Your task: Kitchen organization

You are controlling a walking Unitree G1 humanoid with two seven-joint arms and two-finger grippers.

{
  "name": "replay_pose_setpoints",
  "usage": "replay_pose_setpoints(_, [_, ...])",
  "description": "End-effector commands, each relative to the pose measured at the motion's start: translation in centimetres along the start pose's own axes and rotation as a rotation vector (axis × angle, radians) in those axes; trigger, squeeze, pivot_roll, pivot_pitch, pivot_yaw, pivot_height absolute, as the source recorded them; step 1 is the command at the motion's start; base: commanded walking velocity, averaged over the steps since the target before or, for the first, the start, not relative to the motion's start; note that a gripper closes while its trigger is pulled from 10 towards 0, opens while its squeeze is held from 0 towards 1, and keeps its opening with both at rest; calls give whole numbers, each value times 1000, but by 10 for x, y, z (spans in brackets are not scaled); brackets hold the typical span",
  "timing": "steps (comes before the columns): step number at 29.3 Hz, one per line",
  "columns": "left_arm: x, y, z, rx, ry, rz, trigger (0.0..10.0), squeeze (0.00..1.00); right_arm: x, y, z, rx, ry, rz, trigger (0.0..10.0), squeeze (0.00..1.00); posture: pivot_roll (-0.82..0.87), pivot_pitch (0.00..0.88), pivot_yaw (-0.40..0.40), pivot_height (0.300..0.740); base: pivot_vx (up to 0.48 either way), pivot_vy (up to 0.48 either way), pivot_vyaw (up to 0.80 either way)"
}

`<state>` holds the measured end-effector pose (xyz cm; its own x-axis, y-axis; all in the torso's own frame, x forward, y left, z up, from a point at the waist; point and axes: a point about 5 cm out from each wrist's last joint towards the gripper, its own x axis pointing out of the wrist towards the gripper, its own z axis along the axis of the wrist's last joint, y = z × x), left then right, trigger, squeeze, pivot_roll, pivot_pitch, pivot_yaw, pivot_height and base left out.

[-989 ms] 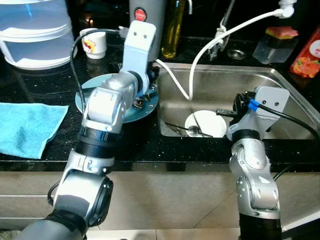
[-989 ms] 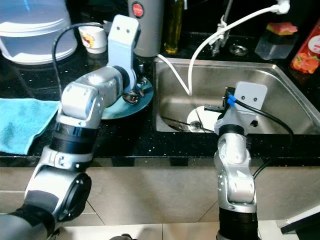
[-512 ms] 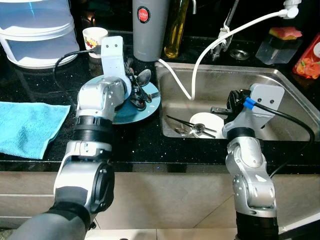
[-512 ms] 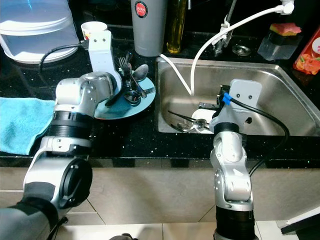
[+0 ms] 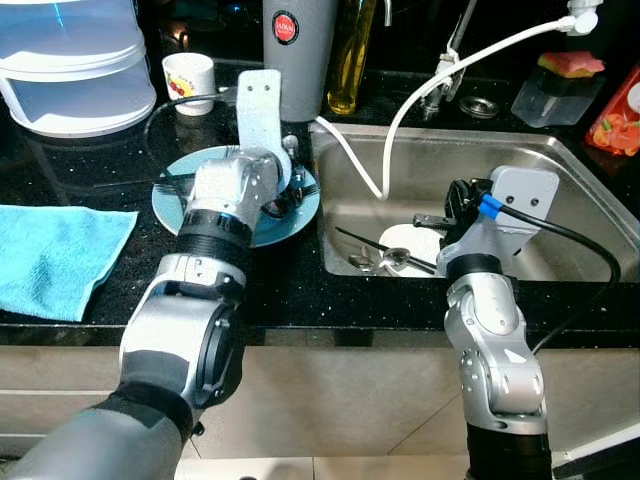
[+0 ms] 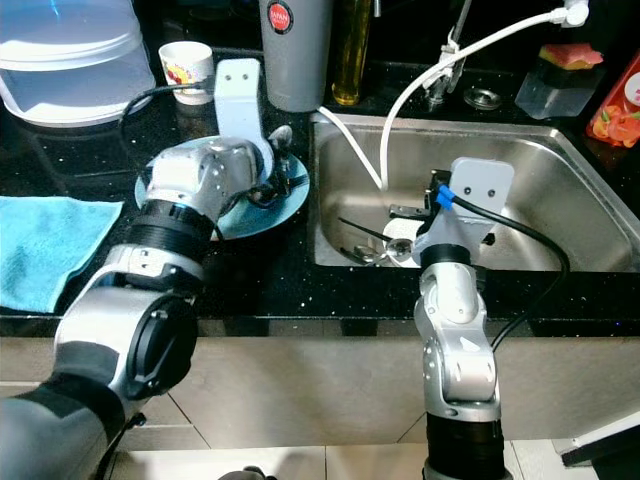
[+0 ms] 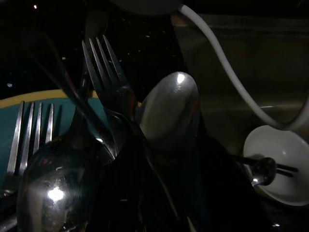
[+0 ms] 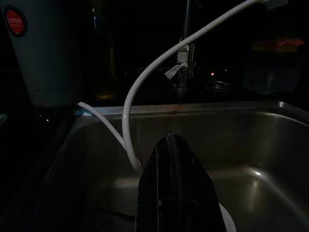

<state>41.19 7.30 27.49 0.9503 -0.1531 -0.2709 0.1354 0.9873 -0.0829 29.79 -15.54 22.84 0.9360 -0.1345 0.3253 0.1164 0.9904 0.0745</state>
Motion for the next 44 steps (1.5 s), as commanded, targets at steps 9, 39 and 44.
replay_pose_setpoints(9, [7,14,-27,57,123,64,6902,0,-3,-4,-2,17,8,-24,10000,0,233,87,-27,740,0,0,0])
replay_pose_setpoints(39, [-12,4,38,4,-205,42,10000,0,1,-4,0,15,2,-9,10000,0,230,73,-46,740,0,0,0])
replay_pose_setpoints(44, [-7,0,27,61,-158,57,10000,1000,1,-3,0,15,4,-9,10000,0,227,78,-42,740,0,0,0])
